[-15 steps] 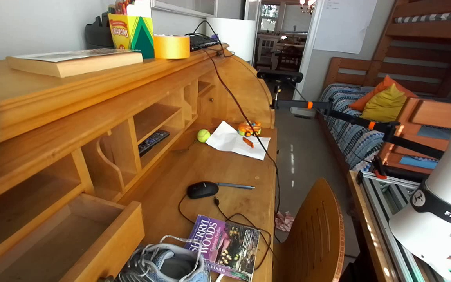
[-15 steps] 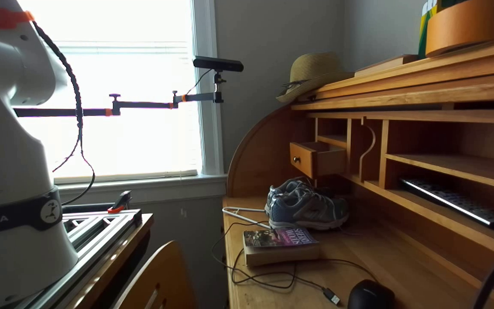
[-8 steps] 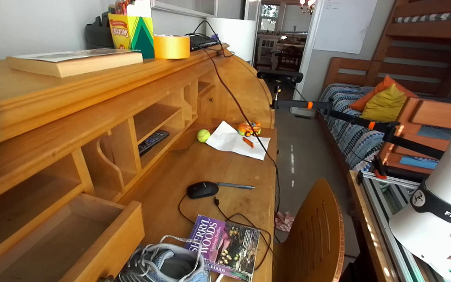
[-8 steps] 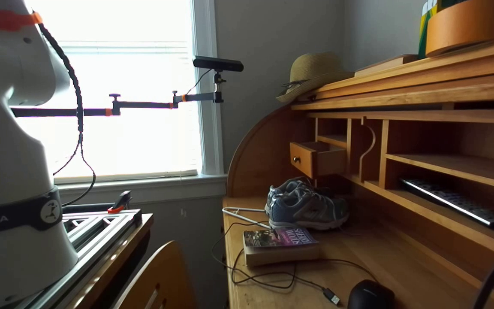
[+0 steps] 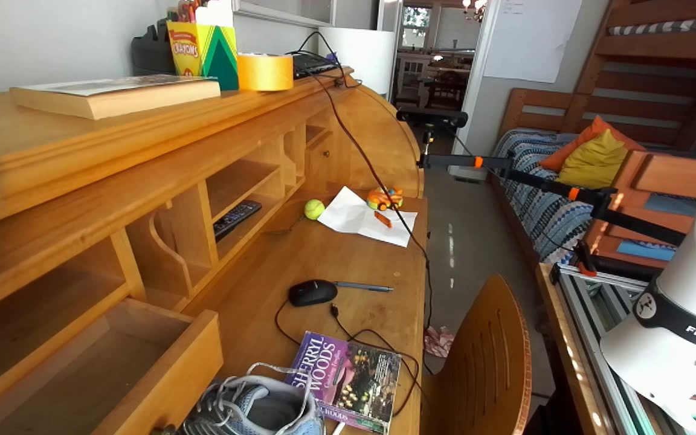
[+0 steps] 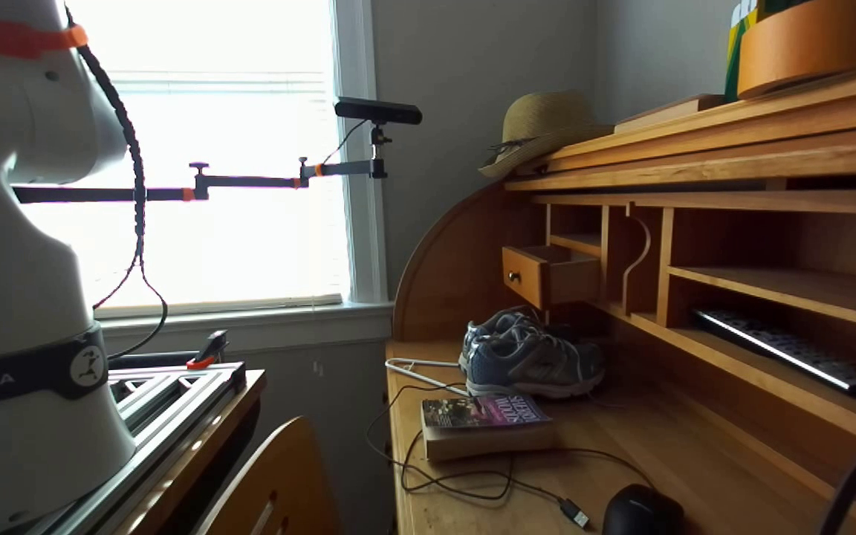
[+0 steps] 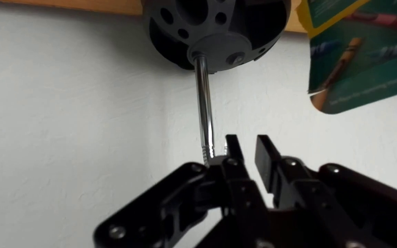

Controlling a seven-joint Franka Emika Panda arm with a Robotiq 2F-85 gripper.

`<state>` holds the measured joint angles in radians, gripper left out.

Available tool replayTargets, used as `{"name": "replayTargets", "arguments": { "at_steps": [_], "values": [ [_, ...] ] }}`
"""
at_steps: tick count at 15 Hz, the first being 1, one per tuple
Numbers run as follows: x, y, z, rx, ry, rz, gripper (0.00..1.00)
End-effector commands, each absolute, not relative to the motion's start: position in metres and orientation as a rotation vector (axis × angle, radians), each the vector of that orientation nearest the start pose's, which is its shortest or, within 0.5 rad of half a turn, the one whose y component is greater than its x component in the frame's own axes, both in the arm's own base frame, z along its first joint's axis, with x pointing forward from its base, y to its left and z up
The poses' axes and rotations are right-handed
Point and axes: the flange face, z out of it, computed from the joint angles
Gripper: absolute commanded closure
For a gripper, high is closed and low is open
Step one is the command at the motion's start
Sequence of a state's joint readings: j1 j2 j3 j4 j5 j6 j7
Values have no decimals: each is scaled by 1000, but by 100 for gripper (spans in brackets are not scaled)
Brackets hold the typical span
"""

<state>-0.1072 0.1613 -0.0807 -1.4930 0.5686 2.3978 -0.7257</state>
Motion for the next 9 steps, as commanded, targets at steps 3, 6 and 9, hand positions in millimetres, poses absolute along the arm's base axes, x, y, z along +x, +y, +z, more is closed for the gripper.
{"name": "replayTargets", "arguments": {
  "at_steps": [3,6,9],
  "values": [
    [672,-123,644,-2668,-449,-1303,100],
    [677,-114,632,-2666,-492,-1278,100],
    [682,-107,622,-2666,-526,-1267,100]
  ]
}}
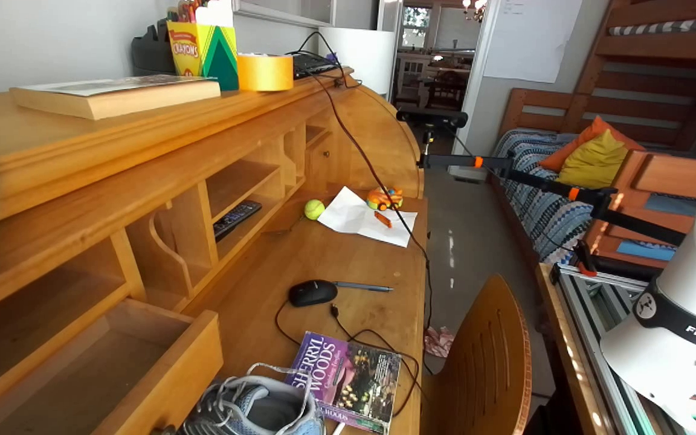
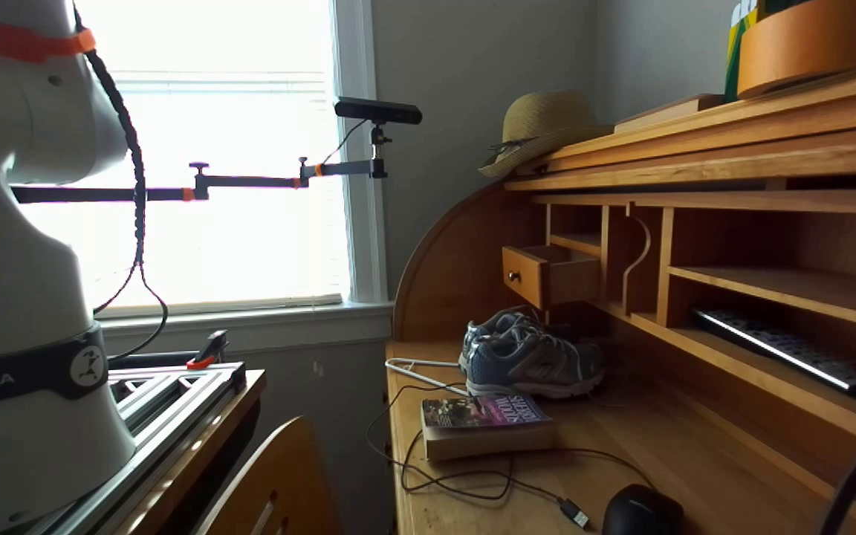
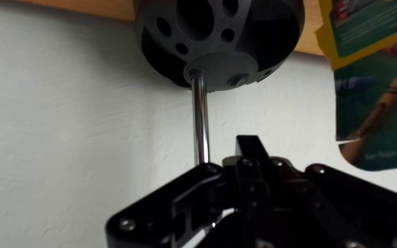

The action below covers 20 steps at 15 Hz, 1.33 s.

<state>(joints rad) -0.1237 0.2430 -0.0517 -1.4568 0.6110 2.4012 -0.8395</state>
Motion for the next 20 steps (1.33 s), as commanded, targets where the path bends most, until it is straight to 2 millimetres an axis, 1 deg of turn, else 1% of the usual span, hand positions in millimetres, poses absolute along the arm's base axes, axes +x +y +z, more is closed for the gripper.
{"name": "replayTargets", "arguments": {
  "at_steps": [1,4,5,9,15,20],
  "values": [
    [683,-105,620,-2671,-534,-1267,100],
    [687,-102,612,-2693,-543,-1277,100],
    [683,-103,618,-2688,-530,-1252,99],
    [686,-102,614,-2691,-528,-1257,100],
    [697,-95,592,-2669,-514,-1232,100],
    [703,-93,583,-2642,-516,-1226,100]
  ]
}}
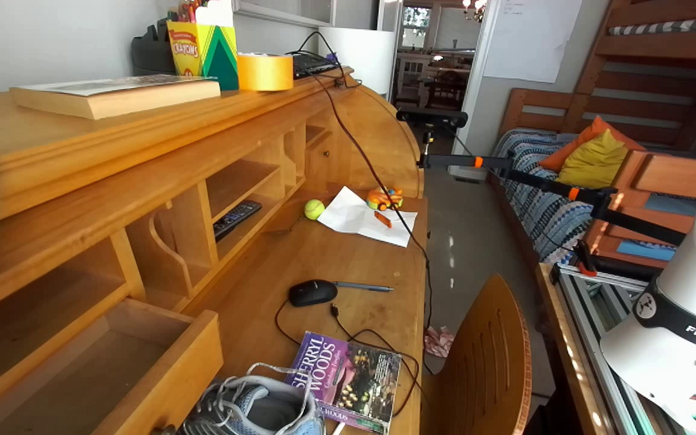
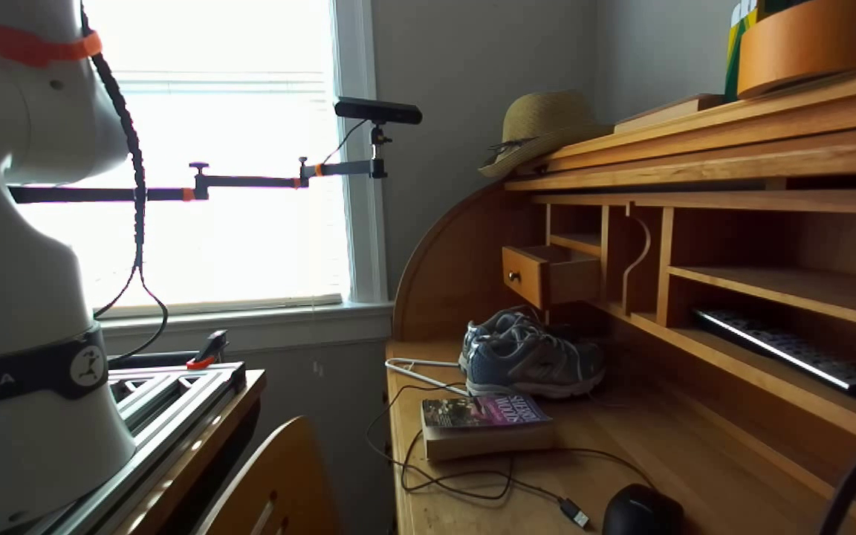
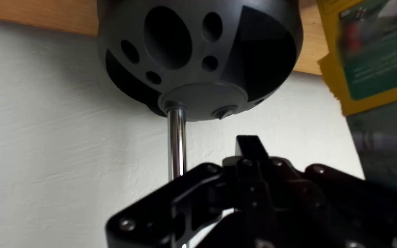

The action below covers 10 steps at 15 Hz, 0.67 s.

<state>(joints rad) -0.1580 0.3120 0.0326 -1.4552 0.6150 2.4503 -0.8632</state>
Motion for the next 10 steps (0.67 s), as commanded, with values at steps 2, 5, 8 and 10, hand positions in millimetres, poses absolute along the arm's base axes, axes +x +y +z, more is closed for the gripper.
{"name": "replayTargets", "arguments": {
  "at_steps": [2,5,8,10],
  "values": [
    [704,-93,580,-2644,-524,-1219,100],
    [707,-91,576,-2638,-522,-1223,100],
    [711,-91,571,-2636,-516,-1227,100],
    [713,-90,569,-2627,-503,-1246,100]
  ]
}}
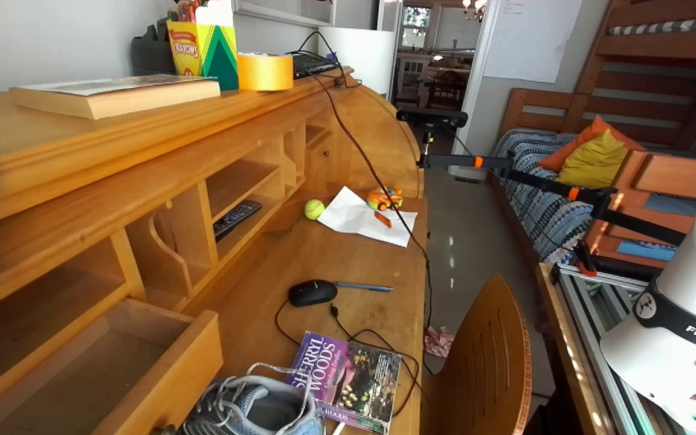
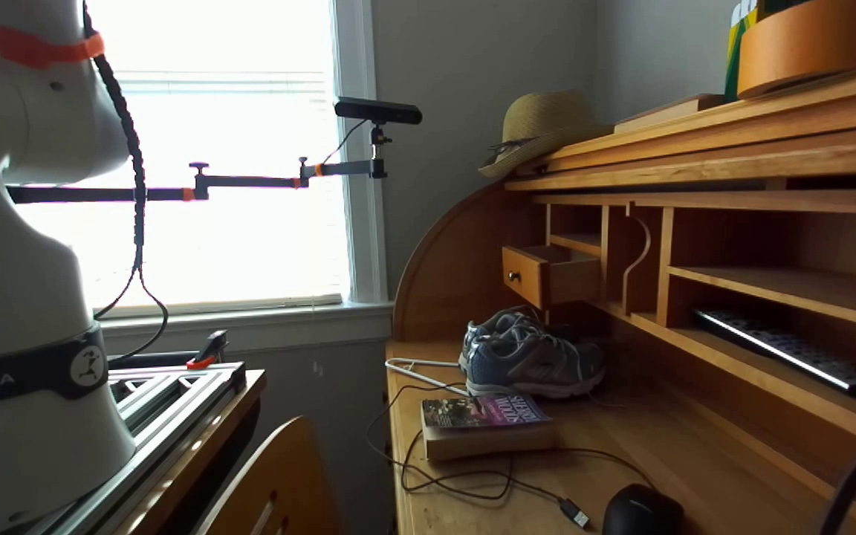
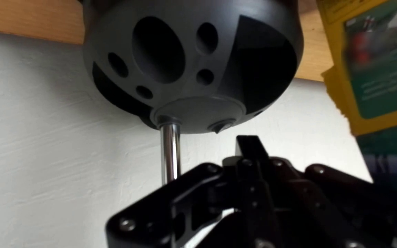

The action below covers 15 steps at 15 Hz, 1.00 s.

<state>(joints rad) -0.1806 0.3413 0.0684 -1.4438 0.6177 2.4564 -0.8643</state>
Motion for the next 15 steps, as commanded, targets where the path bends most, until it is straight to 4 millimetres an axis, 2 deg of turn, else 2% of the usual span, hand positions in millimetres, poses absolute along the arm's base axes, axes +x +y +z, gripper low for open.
{"name": "replayTargets", "arguments": {
  "at_steps": [1,15],
  "values": [
    [715,-91,569,-2619,-493,-1260,100],
    [724,-95,552,-2632,-444,-1308,100]
  ]
}}
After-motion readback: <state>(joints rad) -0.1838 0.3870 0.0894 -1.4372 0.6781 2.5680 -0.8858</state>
